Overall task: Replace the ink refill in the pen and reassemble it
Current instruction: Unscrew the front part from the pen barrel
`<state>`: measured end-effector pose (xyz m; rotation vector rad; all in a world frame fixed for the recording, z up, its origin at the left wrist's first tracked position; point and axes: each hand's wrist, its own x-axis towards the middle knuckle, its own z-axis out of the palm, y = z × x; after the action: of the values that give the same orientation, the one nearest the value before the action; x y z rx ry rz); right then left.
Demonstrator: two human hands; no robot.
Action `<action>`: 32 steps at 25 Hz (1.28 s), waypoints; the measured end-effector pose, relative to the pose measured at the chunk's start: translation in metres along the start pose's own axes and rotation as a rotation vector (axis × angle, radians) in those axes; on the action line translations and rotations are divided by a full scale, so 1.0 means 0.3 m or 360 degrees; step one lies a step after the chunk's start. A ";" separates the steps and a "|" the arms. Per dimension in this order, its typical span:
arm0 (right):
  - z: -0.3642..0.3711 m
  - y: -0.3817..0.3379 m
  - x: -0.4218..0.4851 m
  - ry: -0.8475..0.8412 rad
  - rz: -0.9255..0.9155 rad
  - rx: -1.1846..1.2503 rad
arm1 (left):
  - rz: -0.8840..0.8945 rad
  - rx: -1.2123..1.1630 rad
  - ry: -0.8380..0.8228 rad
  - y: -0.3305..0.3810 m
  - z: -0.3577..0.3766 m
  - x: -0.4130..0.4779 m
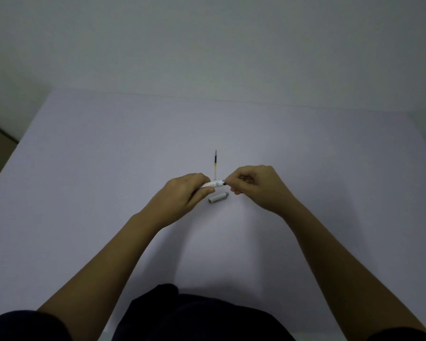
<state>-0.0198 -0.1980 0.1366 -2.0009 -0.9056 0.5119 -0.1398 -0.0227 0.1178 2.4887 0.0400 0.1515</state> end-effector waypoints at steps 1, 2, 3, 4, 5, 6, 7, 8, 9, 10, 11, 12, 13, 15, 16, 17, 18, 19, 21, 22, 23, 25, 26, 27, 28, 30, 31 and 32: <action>0.002 -0.009 0.000 0.0025 -0.0055 0.0023 | -0.0001 -0.0005 0.0009 0.003 -0.003 -0.001; 0.002 -0.019 -0.002 0.0047 -0.0100 0.0080 | -0.0002 -0.0013 0.0028 0.008 -0.007 -0.001; 0.000 -0.024 -0.005 0.0069 -0.0129 0.0133 | 0.0001 -0.0019 0.0048 0.013 -0.013 0.000; -0.003 -0.026 -0.008 0.0086 -0.0129 0.0177 | 0.0007 -0.0018 0.0062 0.017 -0.019 0.001; -0.005 -0.034 -0.012 0.0097 -0.0083 0.0201 | 0.0015 -0.0008 0.0071 0.022 -0.024 -0.001; -0.009 -0.043 -0.015 0.0097 -0.0012 0.0230 | 0.0025 0.0004 0.0073 0.028 -0.027 -0.004; -0.012 -0.048 -0.018 0.0086 0.0052 0.0233 | 0.0034 0.0014 0.0070 0.034 -0.028 -0.009; -0.017 -0.053 -0.022 0.0082 0.0061 0.0196 | 0.0040 0.0018 0.0065 0.040 -0.028 -0.014; -0.022 -0.058 -0.026 0.0081 0.0026 0.0136 | 0.0045 0.0019 0.0064 0.047 -0.027 -0.019; -0.026 -0.063 -0.033 0.0067 -0.0015 0.0118 | 0.0047 0.0015 0.0073 0.054 -0.026 -0.024; -0.029 -0.069 -0.041 0.0053 -0.0049 0.0162 | 0.0049 0.0010 0.0089 0.061 -0.026 -0.027; -0.033 -0.071 -0.050 0.0046 -0.0062 0.0219 | 0.0052 0.0009 0.0106 0.067 -0.026 -0.029; -0.037 -0.073 -0.061 0.0042 -0.0055 0.0254 | 0.0055 0.0009 0.0120 0.074 -0.026 -0.033; -0.045 -0.077 -0.078 0.0018 0.0030 0.0254 | 0.0061 0.0004 0.0137 0.088 -0.021 -0.046; -0.050 -0.079 -0.087 0.0006 0.0038 0.0200 | 0.0058 0.0001 0.0141 0.096 -0.016 -0.055; -0.055 -0.079 -0.094 0.0008 0.0002 0.0133 | 0.0054 0.0000 0.0145 0.107 -0.010 -0.063; -0.060 -0.083 -0.103 0.0007 -0.0054 0.0102 | 0.0046 -0.0002 0.0153 0.118 -0.005 -0.070; -0.065 -0.086 -0.112 0.0002 -0.0112 0.0140 | 0.0037 -0.0011 0.0172 0.128 -0.001 -0.075; -0.070 -0.088 -0.129 -0.0001 -0.0128 0.0280 | 0.0023 -0.0035 0.0221 0.145 0.001 -0.082; -0.072 -0.089 -0.138 0.0003 -0.0084 0.0300 | 0.0022 -0.0040 0.0242 0.154 0.003 -0.085; -0.074 -0.089 -0.145 -0.0003 -0.0030 0.0265 | 0.0021 -0.0040 0.0255 0.162 0.005 -0.088; -0.073 -0.083 -0.159 -0.0019 -0.0001 0.0157 | 0.0019 -0.0036 0.0259 0.175 0.013 -0.099; -0.071 -0.083 -0.166 -0.0023 -0.0024 0.0162 | 0.0018 -0.0040 0.0263 0.179 0.017 -0.106; -0.070 -0.088 -0.173 -0.0019 -0.0065 0.0204 | 0.0017 -0.0049 0.0272 0.182 0.021 -0.112; -0.071 -0.089 -0.180 -0.0006 -0.0096 0.0268 | 0.0018 -0.0057 0.0283 0.183 0.023 -0.115; -0.073 -0.092 -0.190 0.0049 -0.0063 0.0320 | 0.0021 -0.0063 0.0296 0.185 0.023 -0.121; -0.073 -0.098 -0.191 0.0074 0.0001 0.0299 | 0.0022 -0.0064 0.0293 0.184 0.020 -0.122; -0.074 -0.100 -0.192 0.0089 0.0062 0.0239 | 0.0026 -0.0065 0.0286 0.181 0.018 -0.124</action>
<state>-0.0552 -0.2425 0.1749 -1.8903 -0.7728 0.5271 -0.1764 -0.0717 0.1426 2.4287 0.0913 0.3790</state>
